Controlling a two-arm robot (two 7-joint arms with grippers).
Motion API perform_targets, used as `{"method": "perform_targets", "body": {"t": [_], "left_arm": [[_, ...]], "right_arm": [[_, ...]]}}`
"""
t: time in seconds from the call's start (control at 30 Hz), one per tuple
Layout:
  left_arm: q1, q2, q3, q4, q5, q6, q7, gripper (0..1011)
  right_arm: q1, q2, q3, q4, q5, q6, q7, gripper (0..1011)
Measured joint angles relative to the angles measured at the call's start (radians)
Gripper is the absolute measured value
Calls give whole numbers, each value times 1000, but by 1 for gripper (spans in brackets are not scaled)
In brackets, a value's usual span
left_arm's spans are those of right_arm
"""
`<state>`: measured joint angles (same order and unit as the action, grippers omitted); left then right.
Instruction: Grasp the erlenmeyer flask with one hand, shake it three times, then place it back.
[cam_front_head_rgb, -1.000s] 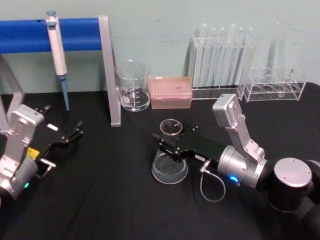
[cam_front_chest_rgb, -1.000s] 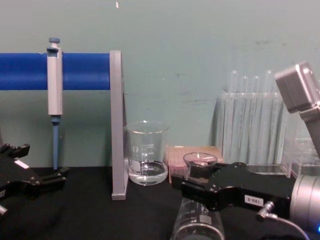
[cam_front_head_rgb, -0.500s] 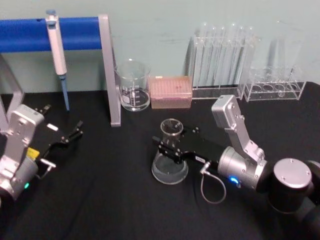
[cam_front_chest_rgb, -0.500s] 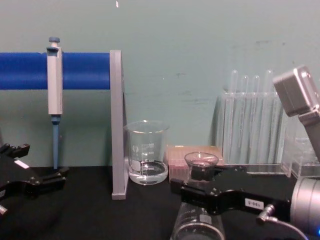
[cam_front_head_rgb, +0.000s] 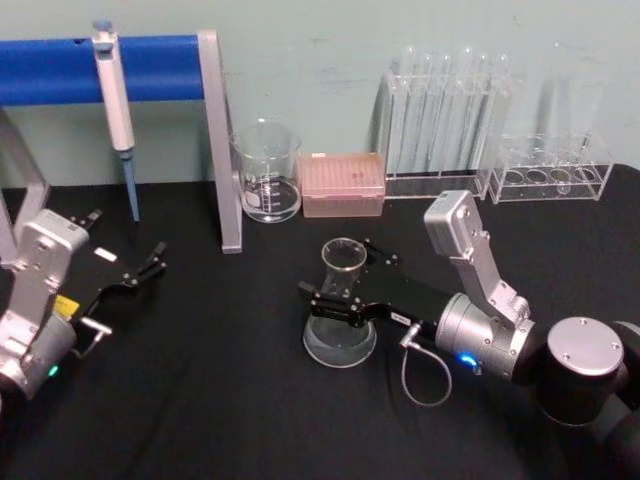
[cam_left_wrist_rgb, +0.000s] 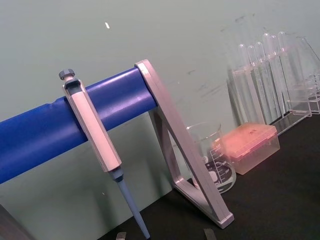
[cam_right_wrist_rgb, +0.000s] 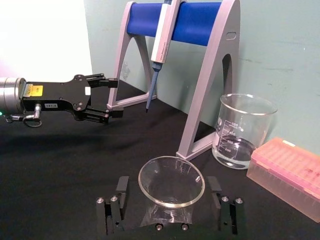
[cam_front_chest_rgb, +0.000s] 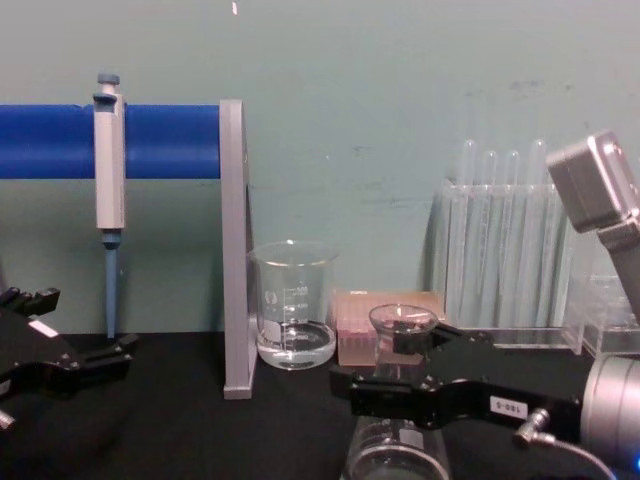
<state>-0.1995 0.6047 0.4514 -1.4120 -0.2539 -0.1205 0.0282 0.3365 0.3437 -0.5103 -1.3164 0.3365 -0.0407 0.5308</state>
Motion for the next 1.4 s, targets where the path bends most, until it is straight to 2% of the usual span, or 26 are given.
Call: {"method": "perform_targets", "body": {"t": [0.1,0.53,0.9,1.1,1.4], "left_arm": [[0,0,0,0,0,0,0,1001],[0,0,0,0,0,0,0,1001],[0,0,0,0,0,0,0,1001],[0,0,0,0,0,0,0,1001],[0,0,0,0,0,0,0,1001]], "right_arm": [[0,0,0,0,0,0,0,1004],[-7,11,5,-11,10,-1,15,1004],[-52,79,28,-76,41,2,47,1004],[-87,130,45,-133,67,4,63,1004],[-117,174,68,-170,98,3,70,1004]]}}
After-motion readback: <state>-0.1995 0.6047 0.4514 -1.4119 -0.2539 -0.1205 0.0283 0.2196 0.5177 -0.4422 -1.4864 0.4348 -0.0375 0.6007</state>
